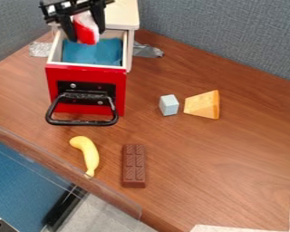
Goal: Put the sushi in the drawer
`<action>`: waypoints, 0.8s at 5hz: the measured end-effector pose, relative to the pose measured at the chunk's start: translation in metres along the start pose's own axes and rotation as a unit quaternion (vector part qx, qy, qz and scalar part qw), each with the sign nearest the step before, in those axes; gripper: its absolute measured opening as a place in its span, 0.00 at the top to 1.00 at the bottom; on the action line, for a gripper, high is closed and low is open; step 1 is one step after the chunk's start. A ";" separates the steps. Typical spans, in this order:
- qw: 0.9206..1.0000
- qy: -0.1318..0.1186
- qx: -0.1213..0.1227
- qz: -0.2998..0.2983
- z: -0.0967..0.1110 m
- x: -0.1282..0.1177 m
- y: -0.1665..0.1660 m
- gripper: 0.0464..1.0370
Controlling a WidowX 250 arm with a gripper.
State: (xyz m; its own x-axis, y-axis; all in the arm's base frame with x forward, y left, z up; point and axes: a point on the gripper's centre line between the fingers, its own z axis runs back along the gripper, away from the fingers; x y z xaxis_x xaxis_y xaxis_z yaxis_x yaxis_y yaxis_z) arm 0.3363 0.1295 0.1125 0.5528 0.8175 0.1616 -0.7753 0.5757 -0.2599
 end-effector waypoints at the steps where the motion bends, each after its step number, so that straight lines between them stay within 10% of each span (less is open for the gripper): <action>1: 1.000 0.002 -0.002 -0.001 -0.006 -0.004 -0.002 0.40; 3: 1.000 0.004 0.001 -0.023 -0.016 -0.020 -0.011 0.35; 4: 0.999 -0.001 0.015 -0.051 -0.017 -0.022 -0.012 0.07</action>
State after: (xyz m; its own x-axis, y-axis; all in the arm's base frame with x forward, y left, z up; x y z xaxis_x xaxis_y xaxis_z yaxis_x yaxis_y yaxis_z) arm 0.3385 0.1042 0.0957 0.6291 0.7542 0.1882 -0.7232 0.6567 -0.2140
